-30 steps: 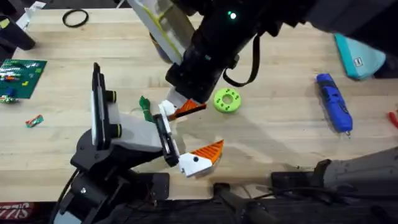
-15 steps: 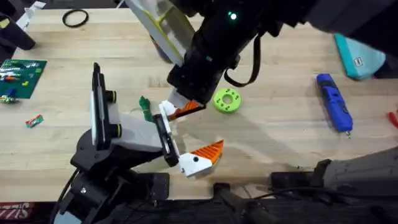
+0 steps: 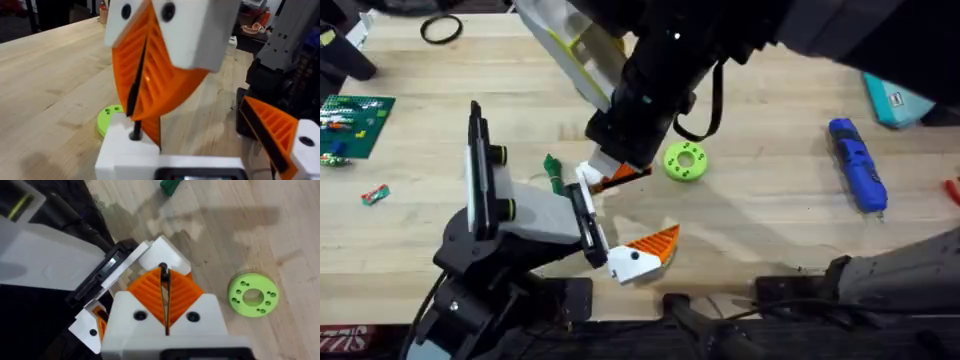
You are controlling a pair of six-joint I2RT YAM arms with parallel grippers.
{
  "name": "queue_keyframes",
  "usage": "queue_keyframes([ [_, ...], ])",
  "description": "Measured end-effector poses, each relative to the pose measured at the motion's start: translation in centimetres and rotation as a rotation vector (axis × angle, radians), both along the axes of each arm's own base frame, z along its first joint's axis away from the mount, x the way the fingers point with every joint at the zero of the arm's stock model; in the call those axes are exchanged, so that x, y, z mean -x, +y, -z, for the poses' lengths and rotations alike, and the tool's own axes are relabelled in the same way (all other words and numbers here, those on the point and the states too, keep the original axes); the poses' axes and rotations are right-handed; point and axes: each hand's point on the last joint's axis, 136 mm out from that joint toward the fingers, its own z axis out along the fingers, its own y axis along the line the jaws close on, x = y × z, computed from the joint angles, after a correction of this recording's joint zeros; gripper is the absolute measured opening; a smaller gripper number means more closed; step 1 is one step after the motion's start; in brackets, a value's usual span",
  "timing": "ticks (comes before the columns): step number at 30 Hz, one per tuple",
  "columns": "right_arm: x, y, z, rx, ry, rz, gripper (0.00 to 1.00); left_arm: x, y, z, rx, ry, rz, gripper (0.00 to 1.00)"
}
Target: Pick up the gripper from the table and insert it into the empty holder that is missing its gripper. Then pick up a screw, insert it into the mounting hole, and use the screwdriver to tighten it. Finally, clean up the table by picking up the vegetable and placing it into the bucket.
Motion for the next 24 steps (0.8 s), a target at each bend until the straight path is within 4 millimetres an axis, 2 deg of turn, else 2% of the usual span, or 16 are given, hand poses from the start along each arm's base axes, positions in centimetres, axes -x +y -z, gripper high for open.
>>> queue_keyframes([
  [7,-0.2,0.3,0.2,-0.003,-0.003,0.000,0.009,0.0,0.0,0.0,0.002,0.005,-0.001,0.982],
  [13,-0.4,0.6,1.2,0.015,0.012,0.000,0.009,-0.1,0.0,0.1,0.005,0.022,-0.004,0.982],
  [23,-0.4,0.6,1.2,0.015,0.010,-0.004,0.009,-0.1,0.0,0.1,0.004,0.024,-0.005,0.982],
  [24,-0.4,0.6,1.2,0.016,0.011,-0.002,0.065,-0.1,0.0,0.1,0.004,0.024,-0.005,0.982],
])
